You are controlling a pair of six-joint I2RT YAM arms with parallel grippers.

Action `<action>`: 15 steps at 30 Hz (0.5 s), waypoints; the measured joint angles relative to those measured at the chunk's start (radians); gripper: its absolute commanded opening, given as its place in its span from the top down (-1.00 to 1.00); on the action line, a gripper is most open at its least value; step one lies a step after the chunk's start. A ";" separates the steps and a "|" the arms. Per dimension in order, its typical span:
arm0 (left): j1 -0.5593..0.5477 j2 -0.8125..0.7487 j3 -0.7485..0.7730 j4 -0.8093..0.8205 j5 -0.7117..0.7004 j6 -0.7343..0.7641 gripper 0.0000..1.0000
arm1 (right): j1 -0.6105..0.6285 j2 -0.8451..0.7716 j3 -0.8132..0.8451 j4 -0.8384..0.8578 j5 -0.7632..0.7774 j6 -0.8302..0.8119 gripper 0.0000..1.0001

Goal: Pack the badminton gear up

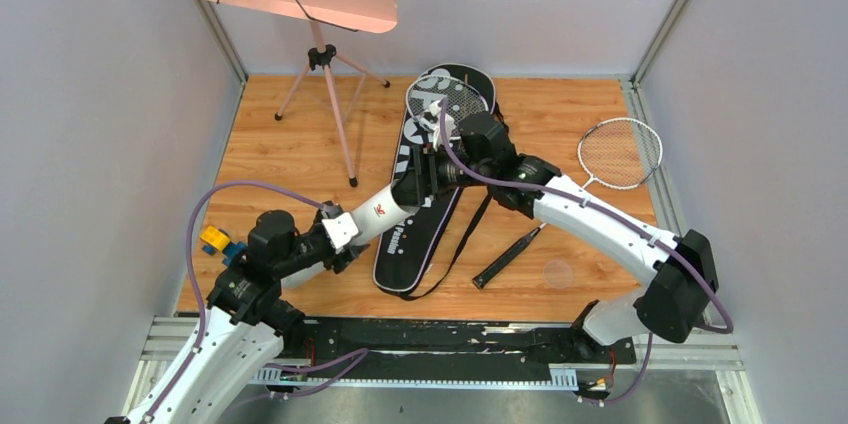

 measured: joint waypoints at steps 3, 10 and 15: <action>-0.002 0.000 0.000 0.012 0.018 0.004 -0.23 | 0.000 -0.039 -0.004 -0.014 0.011 0.000 -0.42; -0.005 0.000 0.000 0.012 0.039 0.007 -0.24 | 0.000 -0.270 -0.120 -0.007 0.078 0.023 -0.36; -0.005 0.000 0.000 0.013 0.044 0.007 -0.23 | 0.000 -0.440 -0.263 -0.013 0.190 0.071 -0.17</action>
